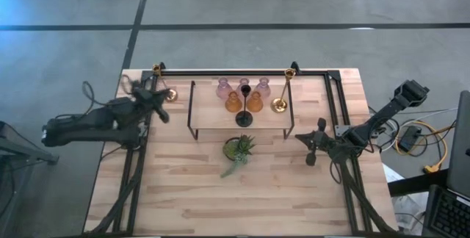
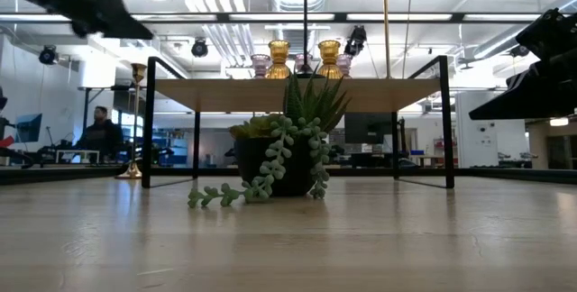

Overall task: Pick & Place candle stick holders
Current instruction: Put the gold candle holder on the shelf

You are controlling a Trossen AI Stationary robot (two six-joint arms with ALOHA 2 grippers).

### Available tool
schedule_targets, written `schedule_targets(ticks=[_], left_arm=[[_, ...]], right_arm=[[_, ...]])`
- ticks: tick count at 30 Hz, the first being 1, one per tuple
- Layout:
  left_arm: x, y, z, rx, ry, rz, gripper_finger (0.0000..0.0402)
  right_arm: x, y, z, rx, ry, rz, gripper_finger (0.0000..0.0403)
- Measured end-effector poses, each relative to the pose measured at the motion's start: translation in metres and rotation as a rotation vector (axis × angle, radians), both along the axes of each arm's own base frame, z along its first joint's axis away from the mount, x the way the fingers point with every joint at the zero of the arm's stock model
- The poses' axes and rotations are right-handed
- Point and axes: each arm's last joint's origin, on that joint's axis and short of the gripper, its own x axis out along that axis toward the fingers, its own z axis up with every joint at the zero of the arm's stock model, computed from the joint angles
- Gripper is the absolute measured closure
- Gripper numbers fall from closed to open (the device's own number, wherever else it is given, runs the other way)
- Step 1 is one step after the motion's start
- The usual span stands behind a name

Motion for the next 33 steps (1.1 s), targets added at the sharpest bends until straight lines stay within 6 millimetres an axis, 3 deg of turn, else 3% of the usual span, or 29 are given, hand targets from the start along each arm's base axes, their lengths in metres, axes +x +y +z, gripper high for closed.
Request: schedule_targets(ticks=[7, 16, 21, 33], left_arm=[[-0.011, 0.0, -0.016, -0.043, 0.12, 0.083, 0.0384], [-0.006, 0.006, -0.023, -0.044, 0.153, 0.323, 0.027], [0.004, 0.008, -0.029, -0.047, 0.216, 0.353, 0.0222], [0.011, 0.01, -0.03, -0.032, 0.212, 0.424, 0.0213]], right_arm=[[0.0, 0.0, 0.0, -0.001, 0.0, 0.0, 0.0394], [0.0, 0.0, 0.0, 0.003, -0.005, 0.0, 0.0394], [0.0, 0.0, 0.0, 0.003, -0.005, 0.0, 0.0394], [0.0, 0.0, 0.001, 0.004, -0.005, 0.0, 0.0394]])
